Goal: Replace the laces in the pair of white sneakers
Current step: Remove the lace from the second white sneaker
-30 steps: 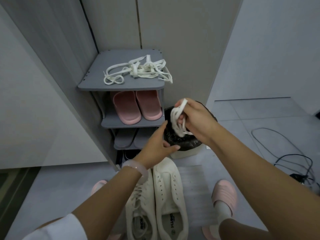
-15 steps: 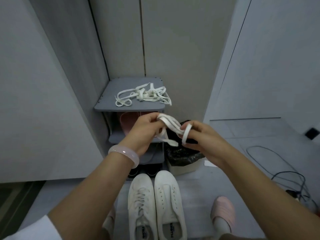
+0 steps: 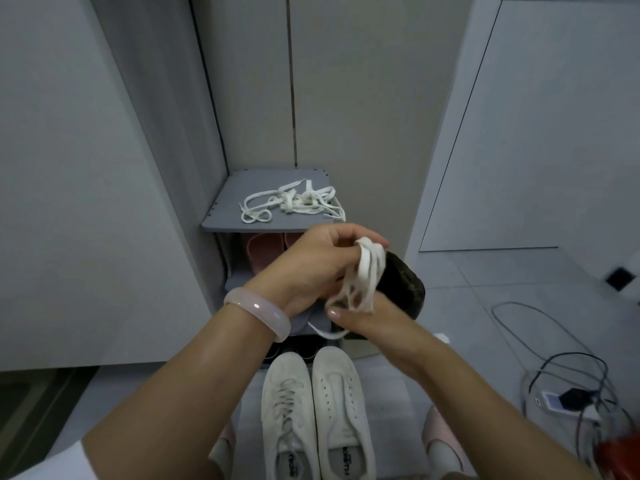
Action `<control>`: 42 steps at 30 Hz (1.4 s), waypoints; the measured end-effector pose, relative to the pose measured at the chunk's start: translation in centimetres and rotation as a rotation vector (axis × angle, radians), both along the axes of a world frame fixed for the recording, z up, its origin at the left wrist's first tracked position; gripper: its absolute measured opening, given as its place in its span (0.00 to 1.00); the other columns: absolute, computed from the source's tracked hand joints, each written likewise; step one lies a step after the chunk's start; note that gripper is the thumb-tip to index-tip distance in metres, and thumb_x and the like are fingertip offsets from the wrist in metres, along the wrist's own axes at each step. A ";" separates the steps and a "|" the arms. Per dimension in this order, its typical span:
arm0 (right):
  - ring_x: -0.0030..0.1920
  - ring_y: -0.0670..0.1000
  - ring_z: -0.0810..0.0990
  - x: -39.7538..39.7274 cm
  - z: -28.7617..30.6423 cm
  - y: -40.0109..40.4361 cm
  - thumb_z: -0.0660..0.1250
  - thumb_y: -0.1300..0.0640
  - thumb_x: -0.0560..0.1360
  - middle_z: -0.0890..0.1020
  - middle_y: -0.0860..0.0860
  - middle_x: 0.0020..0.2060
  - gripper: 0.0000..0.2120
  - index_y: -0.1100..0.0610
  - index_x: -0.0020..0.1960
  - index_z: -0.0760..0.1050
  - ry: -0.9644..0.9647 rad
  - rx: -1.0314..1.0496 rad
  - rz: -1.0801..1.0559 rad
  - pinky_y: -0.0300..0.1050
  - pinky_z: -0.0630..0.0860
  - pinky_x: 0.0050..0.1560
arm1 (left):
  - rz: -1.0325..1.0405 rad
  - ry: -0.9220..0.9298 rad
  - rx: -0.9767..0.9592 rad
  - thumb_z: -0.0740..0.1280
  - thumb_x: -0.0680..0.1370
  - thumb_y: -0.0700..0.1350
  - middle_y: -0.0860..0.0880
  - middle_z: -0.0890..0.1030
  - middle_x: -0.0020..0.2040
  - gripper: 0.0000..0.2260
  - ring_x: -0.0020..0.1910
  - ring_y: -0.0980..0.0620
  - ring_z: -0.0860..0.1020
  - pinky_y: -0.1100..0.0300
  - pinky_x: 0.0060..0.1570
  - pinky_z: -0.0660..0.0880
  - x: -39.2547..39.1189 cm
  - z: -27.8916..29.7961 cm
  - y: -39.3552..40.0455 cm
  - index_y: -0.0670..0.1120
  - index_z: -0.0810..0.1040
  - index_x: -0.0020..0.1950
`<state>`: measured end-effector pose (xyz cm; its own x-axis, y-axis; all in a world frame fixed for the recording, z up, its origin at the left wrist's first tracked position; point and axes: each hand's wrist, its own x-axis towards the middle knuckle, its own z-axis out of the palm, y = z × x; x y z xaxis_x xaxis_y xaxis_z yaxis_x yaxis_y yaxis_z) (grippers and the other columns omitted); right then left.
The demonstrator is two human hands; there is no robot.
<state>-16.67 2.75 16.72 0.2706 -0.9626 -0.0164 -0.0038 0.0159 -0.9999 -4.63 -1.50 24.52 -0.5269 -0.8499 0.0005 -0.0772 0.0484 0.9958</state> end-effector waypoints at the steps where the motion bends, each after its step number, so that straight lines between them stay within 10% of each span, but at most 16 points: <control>1: 0.56 0.46 0.79 0.7 -0.7 0.3 0.69 0.53 0.72 0.83 0.51 0.52 0.06 0.49 0.49 0.79 -0.064 0.057 -0.025 0.41 0.75 0.54 | -0.011 0.050 0.031 0.62 0.75 0.32 0.52 0.81 0.32 0.13 0.32 0.59 0.78 0.69 0.32 0.74 0.0 0.0 0.0 0.48 0.81 0.41; 7: 0.59 0.60 0.78 0.8 -4.1 0.2 0.60 0.52 0.77 0.80 0.58 0.59 0.15 0.55 0.55 0.81 -0.918 0.480 -0.138 0.64 0.76 0.52 | 0.081 -0.098 -0.129 0.66 0.73 0.30 0.46 0.82 0.38 0.09 0.38 0.53 0.79 0.58 0.41 0.77 1.5 -3.7 -0.5 0.43 0.81 0.42; 11: 0.52 0.56 0.81 1.0 -5.1 -0.9 0.55 0.54 0.80 0.84 0.58 0.43 0.18 0.61 0.46 0.81 -0.915 0.576 -0.337 0.53 0.79 0.47 | -0.082 -0.724 -0.544 0.67 0.74 0.43 0.54 0.81 0.54 0.10 0.54 0.52 0.76 0.51 0.55 0.72 1.7 -8.6 0.8 0.52 0.82 0.53; 15: 0.51 0.57 0.78 0.9 -6.9 -2.3 0.57 0.59 0.80 0.79 0.61 0.51 0.12 0.64 0.54 0.75 -0.942 0.801 -0.584 0.45 0.78 0.47 | -0.146 -0.627 -0.472 0.65 0.76 0.47 0.60 0.60 0.73 0.21 0.71 0.61 0.59 0.57 0.70 0.58 3.2 -11.3 1.6 0.60 0.68 0.68; 19: 0.41 0.54 0.79 -1.9 -4.0 -8.4 0.53 0.64 0.81 0.74 0.58 0.40 0.10 0.60 0.44 0.70 -0.759 0.693 -0.787 0.38 0.79 0.36 | -0.048 -0.609 -0.385 0.63 0.78 0.43 0.59 0.68 0.66 0.18 0.63 0.64 0.68 0.79 0.57 0.61 6.7 -12.3 1.1 0.55 0.70 0.66; 23: 0.65 0.55 0.72 -5.0 -0.7 -13.3 0.55 0.66 0.79 0.73 0.57 0.60 0.11 0.62 0.60 0.71 -0.611 0.641 -0.723 0.50 0.70 0.62 | -0.075 -0.695 -0.314 0.61 0.80 0.44 0.57 0.78 0.57 0.12 0.50 0.68 0.73 0.81 0.46 0.64 9.6 -13.4 1.2 0.52 0.76 0.62; 29: 0.70 0.57 0.65 -5.3 -1.9 -11.6 0.56 0.64 0.80 0.63 0.60 0.71 0.19 0.63 0.70 0.63 -0.414 0.604 -0.711 0.56 0.66 0.66 | -0.001 -0.784 -0.240 0.60 0.79 0.43 0.55 0.79 0.56 0.11 0.52 0.62 0.74 0.81 0.45 0.64 11.3 -16.2 1.1 0.49 0.77 0.60; 36: 0.46 0.52 0.82 -0.4 -7.9 -1.6 0.59 0.62 0.78 0.83 0.55 0.43 0.09 0.59 0.56 0.75 -0.036 0.642 -0.386 0.43 0.76 0.43 | 0.019 -0.878 -0.185 0.63 0.78 0.43 0.50 0.81 0.54 0.10 0.46 0.58 0.75 0.78 0.41 0.64 10.8 -19.0 2.3 0.44 0.79 0.56; 42: 0.43 0.46 0.79 4.0 -12.4 4.1 0.58 0.60 0.78 0.81 0.50 0.46 0.09 0.54 0.52 0.75 0.628 0.334 0.038 0.36 0.75 0.42 | -0.034 -1.071 -0.109 0.63 0.78 0.47 0.48 0.77 0.58 0.14 0.56 0.51 0.75 0.63 0.52 0.68 11.6 -21.9 4.8 0.47 0.73 0.63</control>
<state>-12.67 6.80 4.31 0.1465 -0.8690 -0.4726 -0.5840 0.3097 -0.7504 6.95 3.26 2.66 -0.3211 -0.8583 -0.4004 -0.9035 0.1508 0.4012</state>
